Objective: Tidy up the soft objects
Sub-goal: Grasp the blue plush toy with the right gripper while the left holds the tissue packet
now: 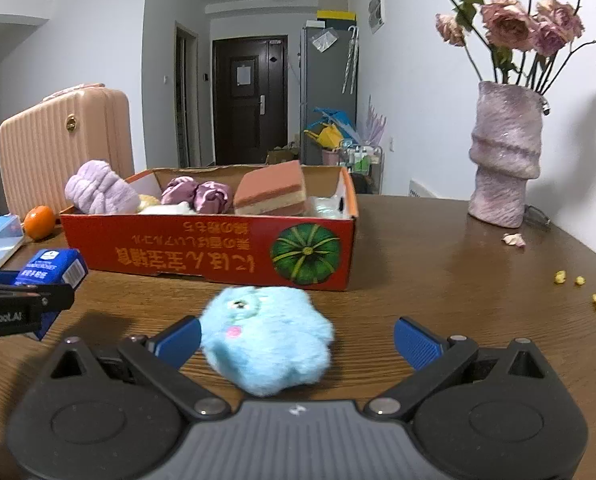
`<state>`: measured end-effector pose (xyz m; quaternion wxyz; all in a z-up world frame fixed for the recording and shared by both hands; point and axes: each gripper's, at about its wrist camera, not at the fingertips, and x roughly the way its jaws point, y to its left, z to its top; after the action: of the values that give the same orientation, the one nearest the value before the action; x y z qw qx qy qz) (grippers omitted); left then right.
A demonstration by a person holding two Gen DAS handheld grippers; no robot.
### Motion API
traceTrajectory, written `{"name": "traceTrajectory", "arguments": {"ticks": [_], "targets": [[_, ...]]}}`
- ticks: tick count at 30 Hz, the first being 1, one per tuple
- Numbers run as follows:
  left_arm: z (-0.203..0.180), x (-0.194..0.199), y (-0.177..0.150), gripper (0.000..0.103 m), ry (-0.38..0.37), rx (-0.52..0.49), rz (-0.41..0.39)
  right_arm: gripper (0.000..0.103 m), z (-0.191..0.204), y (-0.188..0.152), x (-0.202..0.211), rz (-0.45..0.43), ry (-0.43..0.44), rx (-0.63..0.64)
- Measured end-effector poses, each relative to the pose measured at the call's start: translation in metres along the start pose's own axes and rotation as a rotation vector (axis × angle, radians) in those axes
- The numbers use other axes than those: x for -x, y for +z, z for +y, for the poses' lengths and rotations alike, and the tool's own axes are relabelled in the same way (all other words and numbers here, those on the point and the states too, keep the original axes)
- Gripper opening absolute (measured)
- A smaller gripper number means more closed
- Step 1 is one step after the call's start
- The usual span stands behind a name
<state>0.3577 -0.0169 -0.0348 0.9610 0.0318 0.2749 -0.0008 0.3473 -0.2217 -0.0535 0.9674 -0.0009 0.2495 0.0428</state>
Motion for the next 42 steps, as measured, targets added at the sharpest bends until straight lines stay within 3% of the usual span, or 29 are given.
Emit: {"name": "traceTrajectory", "arguments": {"ticks": [14, 20, 24, 28, 42], "targets": [[0.008, -0.001, -0.001, 0.053, 0.017, 0.005, 0.001, 0.101, 0.006, 0.007, -0.035, 0.101, 0.020, -0.087], [0.008, -0.001, -0.001, 0.053, 0.015, 0.005, 0.002, 0.079, 0.011, 0.006, -0.040, 0.141, 0.053, -0.066], [0.008, -0.001, -0.001, 0.053, 0.015, 0.006, 0.002, 0.070, 0.012, 0.005, -0.035, 0.122, 0.055, -0.052], [0.008, 0.000, -0.001, 0.053, 0.012, 0.006, -0.005, 0.052, 0.012, 0.007, -0.022, 0.052, 0.061, -0.058], [0.008, 0.001, 0.000, 0.053, 0.010, 0.006, -0.010, 0.039, 0.011, 0.011, -0.002, -0.065, 0.069, -0.066]]}}
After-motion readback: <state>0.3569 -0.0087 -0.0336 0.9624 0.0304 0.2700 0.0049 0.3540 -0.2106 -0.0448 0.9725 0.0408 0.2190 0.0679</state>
